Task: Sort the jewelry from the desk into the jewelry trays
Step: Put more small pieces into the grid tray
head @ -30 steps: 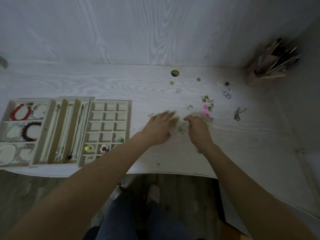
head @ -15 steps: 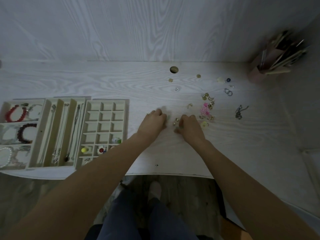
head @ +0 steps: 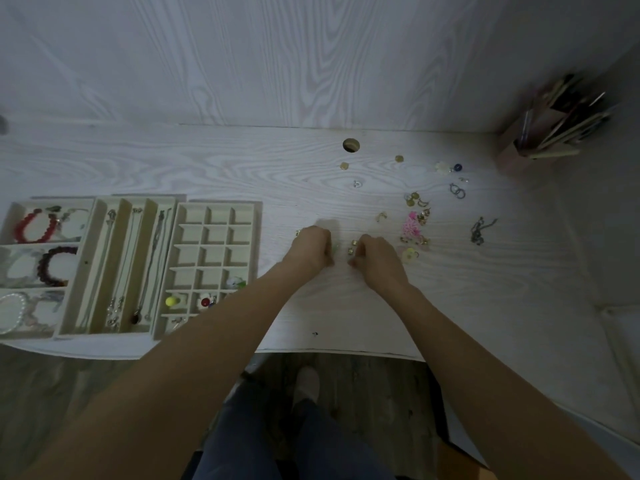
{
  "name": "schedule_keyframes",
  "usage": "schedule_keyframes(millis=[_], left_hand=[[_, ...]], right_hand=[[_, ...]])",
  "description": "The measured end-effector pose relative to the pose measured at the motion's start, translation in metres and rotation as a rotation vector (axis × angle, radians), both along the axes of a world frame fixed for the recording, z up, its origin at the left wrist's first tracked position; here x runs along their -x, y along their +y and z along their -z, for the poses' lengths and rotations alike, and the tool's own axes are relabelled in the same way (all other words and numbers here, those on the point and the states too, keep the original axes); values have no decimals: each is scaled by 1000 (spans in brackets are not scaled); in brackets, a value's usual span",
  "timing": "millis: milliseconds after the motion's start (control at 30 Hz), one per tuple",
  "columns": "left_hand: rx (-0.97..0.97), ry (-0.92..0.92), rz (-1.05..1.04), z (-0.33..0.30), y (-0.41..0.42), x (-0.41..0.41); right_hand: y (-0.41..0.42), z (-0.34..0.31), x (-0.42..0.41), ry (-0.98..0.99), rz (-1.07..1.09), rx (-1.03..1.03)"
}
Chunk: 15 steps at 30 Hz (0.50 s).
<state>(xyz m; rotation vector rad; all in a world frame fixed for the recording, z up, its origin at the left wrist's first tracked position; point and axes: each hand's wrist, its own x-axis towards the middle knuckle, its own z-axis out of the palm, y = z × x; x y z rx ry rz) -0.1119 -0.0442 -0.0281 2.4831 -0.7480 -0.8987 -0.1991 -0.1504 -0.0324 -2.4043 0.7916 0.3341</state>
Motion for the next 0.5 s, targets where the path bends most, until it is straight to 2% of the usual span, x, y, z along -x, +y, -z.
schedule_keyframes(millis=[67,167,233,367,500], left_hand=[[73,67,-97,-5,9,2],[271,159,-221,-21,29,2],[386,175,-248,-38,44,0],[468,137,-244,-63,76,-12],[444,114,-240,-76,109,-25]], right_hand=[[0,-4,2,-144,116,-184],[3,-19,4,-377,394,-736],[8,-33,1,-423,493,-1019],[27,-58,-19,-355,448,-1197],[62,-77,-44,-197,213,-1158]])
